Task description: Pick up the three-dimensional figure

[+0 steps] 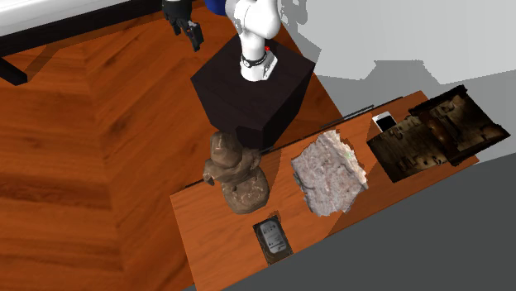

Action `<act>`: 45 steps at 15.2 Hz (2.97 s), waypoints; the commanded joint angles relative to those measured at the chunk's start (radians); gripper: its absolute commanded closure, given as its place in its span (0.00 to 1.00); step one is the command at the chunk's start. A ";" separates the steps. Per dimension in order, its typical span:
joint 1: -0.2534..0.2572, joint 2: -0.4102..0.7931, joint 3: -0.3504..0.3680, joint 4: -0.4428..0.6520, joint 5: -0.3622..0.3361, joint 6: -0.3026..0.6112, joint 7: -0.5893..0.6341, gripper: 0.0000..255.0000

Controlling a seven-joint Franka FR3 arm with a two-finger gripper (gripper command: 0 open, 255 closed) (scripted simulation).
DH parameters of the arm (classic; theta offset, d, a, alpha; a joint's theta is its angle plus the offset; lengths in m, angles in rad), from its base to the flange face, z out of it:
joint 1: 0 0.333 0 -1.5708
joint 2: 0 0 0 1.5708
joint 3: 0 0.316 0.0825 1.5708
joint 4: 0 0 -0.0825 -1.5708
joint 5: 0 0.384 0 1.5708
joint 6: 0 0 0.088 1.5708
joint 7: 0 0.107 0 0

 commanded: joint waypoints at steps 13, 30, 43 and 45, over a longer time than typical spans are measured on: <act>0.057 0.013 0.288 -0.102 0.097 0.416 0.322 0.00; -0.291 0.254 0.924 0.120 -0.161 0.871 0.930 0.00; -0.817 0.189 1.457 0.398 -0.335 0.954 1.260 0.00; -0.826 0.178 1.469 0.382 -0.336 0.973 1.275 0.00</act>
